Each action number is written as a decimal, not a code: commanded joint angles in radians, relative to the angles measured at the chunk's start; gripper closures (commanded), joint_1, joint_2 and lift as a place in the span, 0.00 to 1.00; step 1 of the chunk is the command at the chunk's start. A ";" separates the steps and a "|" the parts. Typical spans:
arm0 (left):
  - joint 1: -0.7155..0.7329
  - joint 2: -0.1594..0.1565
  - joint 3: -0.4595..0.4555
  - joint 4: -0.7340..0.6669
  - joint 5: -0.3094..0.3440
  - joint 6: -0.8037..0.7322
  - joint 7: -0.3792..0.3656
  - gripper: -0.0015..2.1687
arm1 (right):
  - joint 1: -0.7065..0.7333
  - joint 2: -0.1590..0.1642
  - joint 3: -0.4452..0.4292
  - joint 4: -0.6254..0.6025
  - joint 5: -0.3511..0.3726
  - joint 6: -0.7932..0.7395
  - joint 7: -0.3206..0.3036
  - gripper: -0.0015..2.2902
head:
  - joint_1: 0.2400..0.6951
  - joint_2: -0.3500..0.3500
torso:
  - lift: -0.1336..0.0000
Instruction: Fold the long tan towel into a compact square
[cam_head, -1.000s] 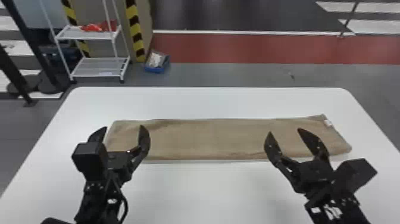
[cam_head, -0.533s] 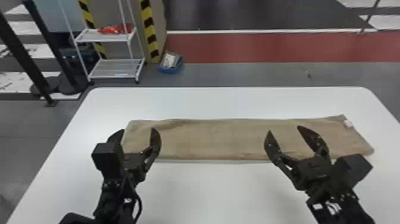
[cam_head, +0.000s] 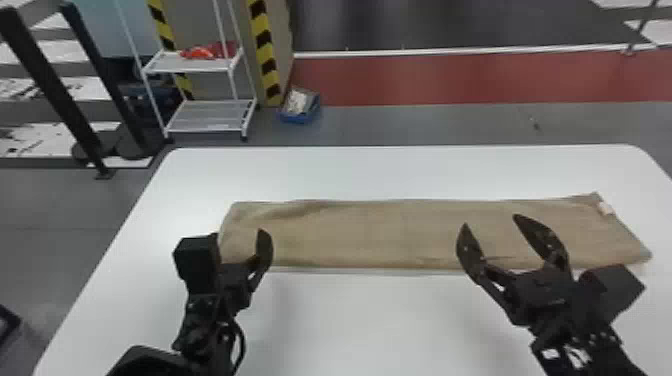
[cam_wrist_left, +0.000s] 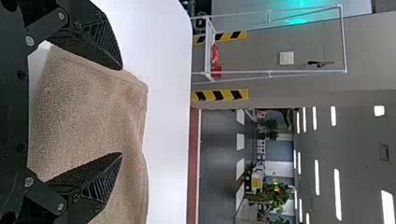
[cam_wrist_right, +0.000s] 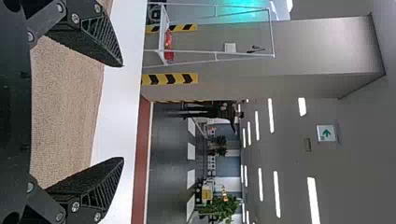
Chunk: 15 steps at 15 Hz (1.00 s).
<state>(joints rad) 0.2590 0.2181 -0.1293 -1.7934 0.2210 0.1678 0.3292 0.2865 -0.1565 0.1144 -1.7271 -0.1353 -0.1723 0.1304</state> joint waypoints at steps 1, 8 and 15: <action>-0.003 0.000 0.016 0.006 0.014 0.025 0.011 0.13 | 0.000 0.000 0.004 -0.002 0.003 0.000 0.000 0.08 | 1.00 0.65 | 0.07; -0.073 -0.002 0.039 0.068 0.026 0.052 0.005 0.13 | 0.003 0.000 0.011 -0.002 0.011 0.003 0.000 0.08 | 1.00 0.70 | 0.07; -0.150 -0.002 0.060 0.146 0.029 0.135 -0.036 0.13 | 0.019 0.000 0.016 -0.017 0.020 0.003 0.000 0.08 | 1.00 0.72 | 0.07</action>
<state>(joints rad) 0.1174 0.2163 -0.0710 -1.6706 0.2501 0.3009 0.2947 0.3045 -0.1565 0.1293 -1.7415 -0.1158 -0.1693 0.1304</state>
